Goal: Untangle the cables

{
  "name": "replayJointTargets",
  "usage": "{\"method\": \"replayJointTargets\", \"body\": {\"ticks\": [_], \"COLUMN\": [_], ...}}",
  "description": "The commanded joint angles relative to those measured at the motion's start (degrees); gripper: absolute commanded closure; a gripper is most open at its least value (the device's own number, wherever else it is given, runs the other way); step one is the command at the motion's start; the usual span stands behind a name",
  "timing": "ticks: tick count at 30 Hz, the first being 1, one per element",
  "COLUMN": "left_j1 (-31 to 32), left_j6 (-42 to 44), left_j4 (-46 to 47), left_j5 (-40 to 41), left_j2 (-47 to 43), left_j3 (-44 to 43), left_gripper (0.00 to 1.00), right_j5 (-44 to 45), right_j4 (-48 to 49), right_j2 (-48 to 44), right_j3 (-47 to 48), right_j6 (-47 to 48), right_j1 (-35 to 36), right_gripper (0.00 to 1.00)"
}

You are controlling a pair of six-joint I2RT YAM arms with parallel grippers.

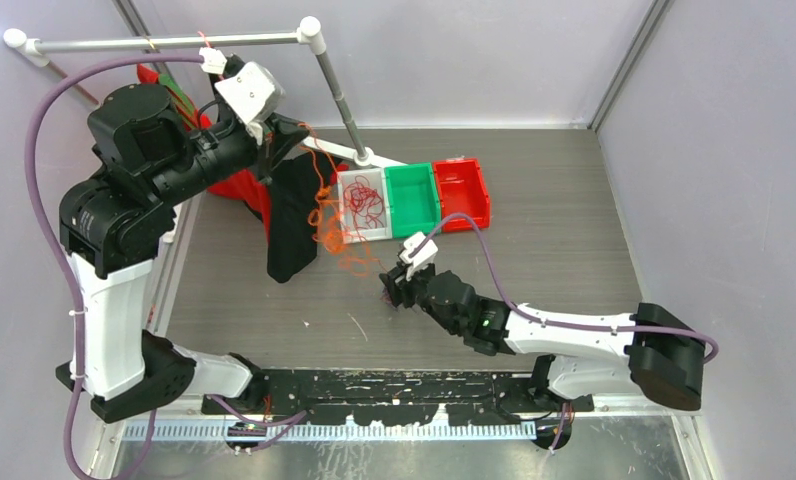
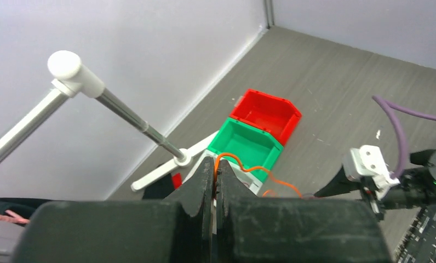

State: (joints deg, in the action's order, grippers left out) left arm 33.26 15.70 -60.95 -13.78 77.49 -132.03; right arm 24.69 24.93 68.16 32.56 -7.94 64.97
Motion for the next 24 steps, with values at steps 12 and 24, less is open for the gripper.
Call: {"method": "replayJointTargets", "body": {"ticks": [12, 24], "left_j1": [-0.12, -0.12], "left_j6": [-3.94, -2.32], "left_j4": [0.6, -3.45], "left_j5": [-6.22, -8.35], "left_j2": [-4.17, -7.59], "left_j3": [9.33, 17.42], "left_gripper": [1.0, 1.0], "right_j5": [4.1, 5.54], "right_j4": [-9.57, -16.0], "right_j2": [-10.39, -15.09], "right_j3": [8.81, 13.34], "right_j6": [9.87, 8.75], "right_j1": [0.62, -1.38], "right_gripper": [0.44, 0.3]}}
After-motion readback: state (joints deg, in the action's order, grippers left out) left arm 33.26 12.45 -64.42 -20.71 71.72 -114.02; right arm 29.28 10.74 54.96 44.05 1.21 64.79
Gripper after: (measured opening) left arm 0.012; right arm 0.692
